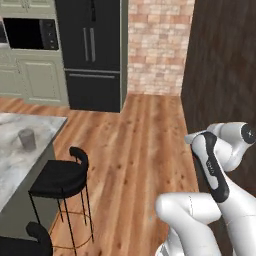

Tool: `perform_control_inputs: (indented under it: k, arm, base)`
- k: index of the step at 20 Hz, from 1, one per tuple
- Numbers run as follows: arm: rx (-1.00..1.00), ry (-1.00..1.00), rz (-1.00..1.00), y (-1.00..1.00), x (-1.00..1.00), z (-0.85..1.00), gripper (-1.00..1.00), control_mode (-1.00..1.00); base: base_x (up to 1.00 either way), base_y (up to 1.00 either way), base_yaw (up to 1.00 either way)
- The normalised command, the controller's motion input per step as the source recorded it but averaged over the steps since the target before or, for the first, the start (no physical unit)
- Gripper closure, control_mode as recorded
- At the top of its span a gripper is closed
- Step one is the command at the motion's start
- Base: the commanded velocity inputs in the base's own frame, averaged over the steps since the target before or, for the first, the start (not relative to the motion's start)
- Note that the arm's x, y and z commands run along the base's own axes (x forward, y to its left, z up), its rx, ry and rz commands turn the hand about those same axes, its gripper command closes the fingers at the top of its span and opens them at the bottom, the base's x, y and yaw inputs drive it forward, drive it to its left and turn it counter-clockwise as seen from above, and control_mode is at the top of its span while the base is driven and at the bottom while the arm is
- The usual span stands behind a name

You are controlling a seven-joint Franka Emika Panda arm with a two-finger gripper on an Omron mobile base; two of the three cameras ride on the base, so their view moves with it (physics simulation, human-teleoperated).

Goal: There is a wine glass and glass cup on the dining counter. Place the wine bottle next to the wine glass and the juice bottle next to the glass cup.

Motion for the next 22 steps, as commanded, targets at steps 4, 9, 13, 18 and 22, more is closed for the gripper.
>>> perform_control_inputs:
  k: [4, 9, 13, 18, 22]
  arm:
    - [0.00, 0.00, 0.00, 0.00, 0.00, 0.00, -1.00, 1.00]
    - [0.00, 0.00, 0.00, 0.00, 0.00, 0.00, -1.00, 1.00]
    - [0.00, 0.00, 0.00, 0.00, 0.00, 0.00, -1.00, 1.00]
    - [0.00, 0.00, 0.00, 0.00, 0.00, 0.00, -1.00, 1.00]
    - [0.00, 0.00, 0.00, 0.00, 0.00, 0.00, -1.00, 1.00]
  base:
    - [0.74, 0.05, -0.23]
    - [0.82, 0.10, -0.16]
    - [0.84, 0.14, -0.14]
    - [0.84, 0.18, -0.07]
    - [0.88, 0.24, -0.01]
